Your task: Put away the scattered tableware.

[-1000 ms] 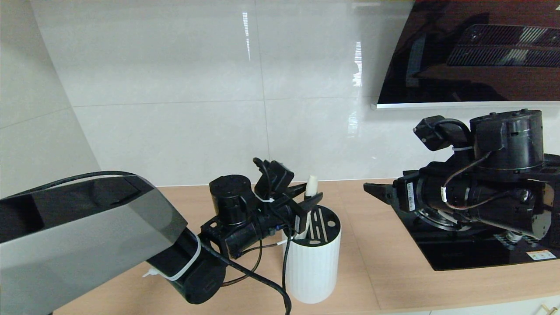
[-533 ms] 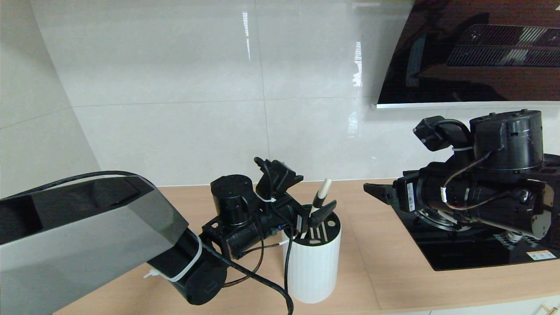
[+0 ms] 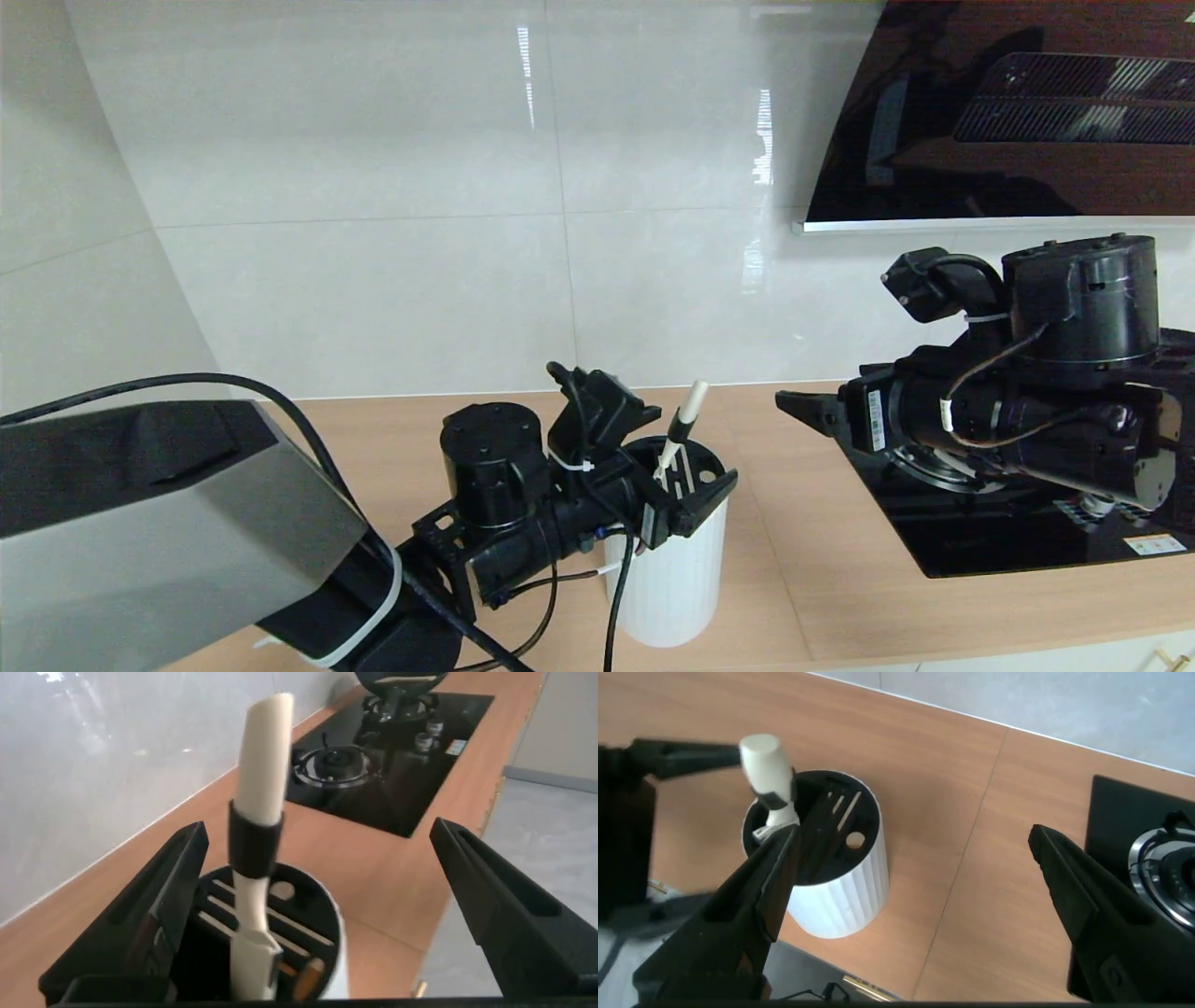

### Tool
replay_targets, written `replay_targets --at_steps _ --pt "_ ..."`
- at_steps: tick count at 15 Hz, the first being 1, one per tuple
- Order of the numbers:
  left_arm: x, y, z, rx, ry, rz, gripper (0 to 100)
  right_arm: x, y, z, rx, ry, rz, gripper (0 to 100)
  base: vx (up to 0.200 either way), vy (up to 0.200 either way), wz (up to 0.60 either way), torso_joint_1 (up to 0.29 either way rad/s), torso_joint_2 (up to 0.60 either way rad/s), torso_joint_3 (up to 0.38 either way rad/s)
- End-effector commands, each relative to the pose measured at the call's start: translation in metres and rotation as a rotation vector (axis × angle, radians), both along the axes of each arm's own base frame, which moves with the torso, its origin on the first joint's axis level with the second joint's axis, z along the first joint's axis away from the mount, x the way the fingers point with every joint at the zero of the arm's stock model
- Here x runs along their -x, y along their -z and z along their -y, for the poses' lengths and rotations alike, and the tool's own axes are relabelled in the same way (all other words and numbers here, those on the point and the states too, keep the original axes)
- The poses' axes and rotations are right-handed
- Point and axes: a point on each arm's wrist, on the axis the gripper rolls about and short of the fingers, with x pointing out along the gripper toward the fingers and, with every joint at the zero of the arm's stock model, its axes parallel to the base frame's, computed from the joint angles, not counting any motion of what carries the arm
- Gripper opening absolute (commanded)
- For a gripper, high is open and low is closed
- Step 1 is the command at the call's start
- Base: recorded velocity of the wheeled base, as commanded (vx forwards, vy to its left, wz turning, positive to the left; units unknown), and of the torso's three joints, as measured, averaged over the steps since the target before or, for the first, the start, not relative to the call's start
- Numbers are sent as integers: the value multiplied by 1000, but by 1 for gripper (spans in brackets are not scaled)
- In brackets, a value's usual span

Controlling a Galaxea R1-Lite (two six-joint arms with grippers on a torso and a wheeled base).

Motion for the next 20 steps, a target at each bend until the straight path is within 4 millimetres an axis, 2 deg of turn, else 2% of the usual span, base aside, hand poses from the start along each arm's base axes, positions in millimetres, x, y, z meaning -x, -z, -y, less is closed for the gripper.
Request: replay_targets --at_steps 1,3,6,8,11,13,14,16,17,18,20 --pt "2 -5 -1 8 -23 10 100 0 1 0 1 0 -3 100 0 0 0 0 0 0" --pt "2 -21 -3 44 -93 45 100 1 1 0 1 0 -1 100 0 0 0 0 0 0" --pt "25 -77 -23 190 -130 112 100 5 -5 3 -11 0 18 100 0 0 0 0 0 0" --pt "46 -106 -41 244 -133 168 100 13 -16 8 -34 0 52 100 0 0 0 0 0 0" --pt "70 -156 -72 321 -210 244 100 39 -36 25 -76 30 132 100 0 0 0 0 0 0" --pt "96 -182 -102 346 -303 267 100 71 -44 51 -117 87 205 100 0 0 0 0 0 0" --pt "118 -189 -123 351 -350 266 100 97 -43 76 -138 138 253 100 0 0 0 0 0 0" --pt "154 -183 -151 339 -391 258 100 133 -38 106 -166 213 327 100 0 0 0 0 0 0" --pt "173 -173 -175 308 -481 249 100 157 -35 121 -189 261 387 100 0 0 0 0 0 0" --pt "187 -164 -192 279 -554 240 100 175 -30 128 -202 274 425 100 0 0 0 0 0 0" --pt "220 -143 -212 245 -625 211 100 204 -14 138 -204 282 463 100 0 0 0 0 0 0"
